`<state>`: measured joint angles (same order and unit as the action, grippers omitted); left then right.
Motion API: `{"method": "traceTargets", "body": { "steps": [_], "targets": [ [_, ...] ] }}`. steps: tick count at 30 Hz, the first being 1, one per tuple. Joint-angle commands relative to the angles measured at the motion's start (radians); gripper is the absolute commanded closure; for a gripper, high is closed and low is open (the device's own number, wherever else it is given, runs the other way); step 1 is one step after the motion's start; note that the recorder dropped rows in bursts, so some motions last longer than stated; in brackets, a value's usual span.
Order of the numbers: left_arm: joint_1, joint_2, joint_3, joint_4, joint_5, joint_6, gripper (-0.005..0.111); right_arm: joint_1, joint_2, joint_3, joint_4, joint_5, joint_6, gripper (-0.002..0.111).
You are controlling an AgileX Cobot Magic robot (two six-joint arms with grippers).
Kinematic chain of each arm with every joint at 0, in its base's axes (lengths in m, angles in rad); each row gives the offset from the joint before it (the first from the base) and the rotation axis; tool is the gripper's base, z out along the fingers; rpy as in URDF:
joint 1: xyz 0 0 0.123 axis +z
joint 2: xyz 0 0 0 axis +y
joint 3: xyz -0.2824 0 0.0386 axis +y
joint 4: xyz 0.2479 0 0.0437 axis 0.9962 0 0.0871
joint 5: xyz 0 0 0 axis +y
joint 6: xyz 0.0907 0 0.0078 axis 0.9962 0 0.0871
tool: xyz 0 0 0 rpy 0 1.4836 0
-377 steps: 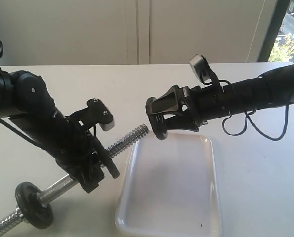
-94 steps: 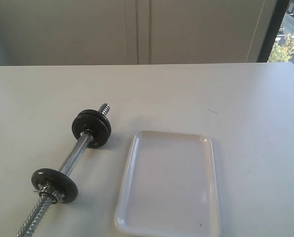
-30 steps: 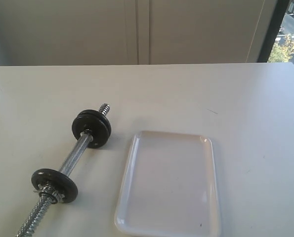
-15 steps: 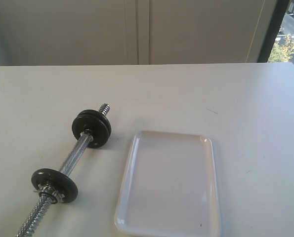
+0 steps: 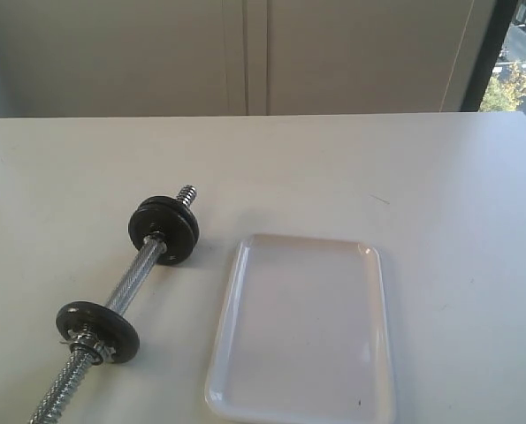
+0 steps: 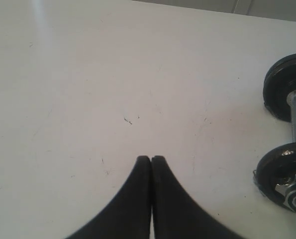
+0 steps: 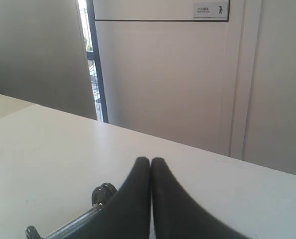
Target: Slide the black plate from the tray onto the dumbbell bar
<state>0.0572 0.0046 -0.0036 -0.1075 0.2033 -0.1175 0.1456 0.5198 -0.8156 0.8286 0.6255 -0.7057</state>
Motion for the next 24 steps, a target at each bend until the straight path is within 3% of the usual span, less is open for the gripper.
{"method": "traceTargets", "body": {
  "steps": [1, 11, 24],
  "targets": [
    [0.003, -0.005, 0.004, -0.011, -0.005, -0.007, 0.107, -0.005, -0.006, 0.003, 0.005, 0.0, 0.003, 0.108],
    [-0.042, -0.005, 0.004, 0.064, -0.002, -0.007, 0.107, -0.005, -0.006, 0.003, 0.005, 0.0, 0.003, 0.108],
    [-0.042, -0.005, 0.004, 0.069, -0.002, -0.007, 0.107, -0.005, -0.174, 0.003, 0.005, 0.001, 0.003, 0.108]
  ]
}}
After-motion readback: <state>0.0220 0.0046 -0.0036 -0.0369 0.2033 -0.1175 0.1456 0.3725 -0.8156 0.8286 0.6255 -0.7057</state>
